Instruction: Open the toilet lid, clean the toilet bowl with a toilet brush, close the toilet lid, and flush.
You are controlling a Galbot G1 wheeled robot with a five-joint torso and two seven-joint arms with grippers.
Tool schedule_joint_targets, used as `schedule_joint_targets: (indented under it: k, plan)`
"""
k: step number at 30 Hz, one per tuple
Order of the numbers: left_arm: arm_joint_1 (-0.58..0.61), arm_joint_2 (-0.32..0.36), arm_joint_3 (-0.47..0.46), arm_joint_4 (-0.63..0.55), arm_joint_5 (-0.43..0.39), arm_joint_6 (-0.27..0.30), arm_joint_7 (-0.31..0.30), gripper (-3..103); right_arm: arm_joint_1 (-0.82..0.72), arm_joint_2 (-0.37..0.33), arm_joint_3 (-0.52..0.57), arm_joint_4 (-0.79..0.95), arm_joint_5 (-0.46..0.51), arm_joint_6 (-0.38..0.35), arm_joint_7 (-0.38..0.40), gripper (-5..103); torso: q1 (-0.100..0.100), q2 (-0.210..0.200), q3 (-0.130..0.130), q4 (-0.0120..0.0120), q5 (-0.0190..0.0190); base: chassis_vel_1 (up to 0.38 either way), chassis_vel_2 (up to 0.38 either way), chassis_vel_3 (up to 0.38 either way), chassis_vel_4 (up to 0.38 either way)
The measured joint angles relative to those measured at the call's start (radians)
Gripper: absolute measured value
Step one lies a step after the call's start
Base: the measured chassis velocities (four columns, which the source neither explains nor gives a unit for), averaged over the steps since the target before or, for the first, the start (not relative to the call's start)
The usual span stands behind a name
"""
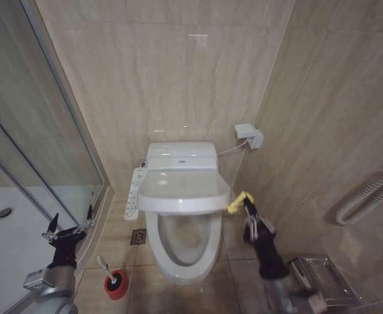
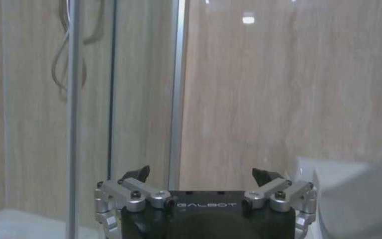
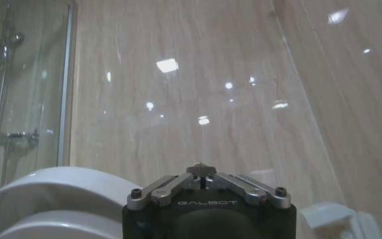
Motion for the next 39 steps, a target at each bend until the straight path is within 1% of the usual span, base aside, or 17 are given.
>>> schedule_joint_targets:
  k: [3,5,7,9,10,11,13,15,16,19,23,28,29,34,36,38,39]
  plan:
    - [0.028,-0.013,0.003,0.020,0.024,-0.012,0.015,100,0.114,-0.056,-0.001,-0.070,0.064,-0.016,0.005,0,0.000,0.000,0.000,-0.0002,0.0002,0.000,0.000,0.000,0.000]
    - [0.034,-0.016,0.003,0.022,0.033,-0.013,0.016,100,0.147,-0.068,-0.003,-0.090,0.082,-0.020,0.005,0,0.000,0.000,0.000,0.0001,0.0001,0.000,0.000,0.000,0.000]
    - [0.054,-0.027,0.002,0.024,0.062,-0.013,0.017,100,0.266,-0.106,-0.014,-0.168,0.132,-0.030,0.007,0,0.000,0.000,0.000,-0.0003,0.0001,0.000,0.000,0.000,0.000]
    - [0.056,-0.028,0.001,0.024,0.065,-0.013,0.018,100,0.283,-0.109,-0.016,-0.179,0.137,-0.031,0.007,0,0.000,0.000,0.000,-0.0001,0.0002,0.000,0.000,0.000,0.000]
    - [0.068,-0.034,-0.005,0.024,0.080,-0.013,0.019,100,0.396,-0.130,-0.033,-0.256,0.167,-0.040,0.012,0,0.000,0.000,0.000,0.0004,0.0002,0.000,0.000,0.000,0.000]
    - [0.068,-0.034,-0.005,0.024,0.080,-0.013,0.019,100,0.396,-0.130,-0.033,-0.256,0.167,-0.040,0.012,0,0.000,0.000,0.000,0.0004,0.0002,0.000,0.000,0.000,0.000]
    - [0.080,-0.039,-0.017,0.028,0.093,-0.013,0.020,100,0.516,-0.150,-0.062,-0.350,0.212,-0.056,0.024,0,0.000,0.000,0.000,0.0007,0.0000,0.000,0.000,0.000,0.000]
    - [0.091,-0.041,-0.027,0.033,0.097,-0.014,0.020,100,0.597,-0.164,-0.087,-0.419,0.242,-0.065,0.028,0,0.000,0.000,0.000,0.0000,0.0000,0.000,0.000,0.000,0.000]
    - [0.091,-0.041,-0.027,0.033,0.097,-0.014,0.020,100,0.597,-0.164,-0.087,-0.419,0.242,-0.065,0.028,0,0.000,0.000,0.000,0.0000,0.0000,0.000,0.000,0.000,0.000]
    - [0.106,-0.042,-0.042,0.042,0.098,-0.027,0.020,100,0.724,-0.183,-0.126,-0.522,0.261,-0.066,0.017,0,0.000,0.000,0.000,-0.0003,-0.0001,0.000,0.000,0.000,0.000]
    - [0.111,-0.044,-0.048,0.049,0.098,-0.036,0.021,100,0.800,-0.189,-0.152,-0.584,0.270,-0.068,0.007,0,0.000,0.000,0.000,-0.0004,0.0000,0.000,0.000,0.000,0.000]
    - [0.100,-0.058,-0.050,0.052,0.097,-0.041,0.025,100,0.962,-0.192,-0.208,-0.754,0.276,-0.079,-0.025,0,0.000,0.000,0.000,-0.0002,-0.0002,0.000,0.000,0.000,0.000]
    - [0.100,-0.058,-0.050,0.052,0.097,-0.041,0.025,100,0.962,-0.192,-0.208,-0.754,0.276,-0.079,-0.025,0,0.000,0.000,0.000,-0.0002,-0.0002,0.000,0.000,0.000,0.000]
    - [0.081,-0.070,-0.041,0.051,0.095,-0.046,0.048,100,1.110,-0.167,-0.233,-0.957,0.268,-0.093,-0.044,0,0.000,0.000,0.000,0.0005,0.0000,0.000,0.000,0.000,0.000]
    - [0.077,-0.070,-0.040,0.051,0.095,-0.046,0.051,100,1.142,-0.159,-0.233,-1.000,0.261,-0.094,-0.050,0,0.000,0.000,0.000,0.0006,-0.0001,0.000,0.000,0.000,0.000]
    - [0.074,-0.069,-0.039,0.051,0.095,-0.046,0.053,100,1.165,-0.153,-0.233,-1.033,0.256,-0.094,-0.055,0,0.000,0.000,0.000,0.0004,-0.0003,0.000,0.000,0.000,0.000]
    - [0.068,-0.069,-0.037,0.051,0.095,-0.047,0.055,100,1.206,-0.143,-0.231,-1.102,0.251,-0.101,-0.056,0,0.000,0.000,0.000,-0.0007,-0.0003,0.000,0.000,0.000,0.000]
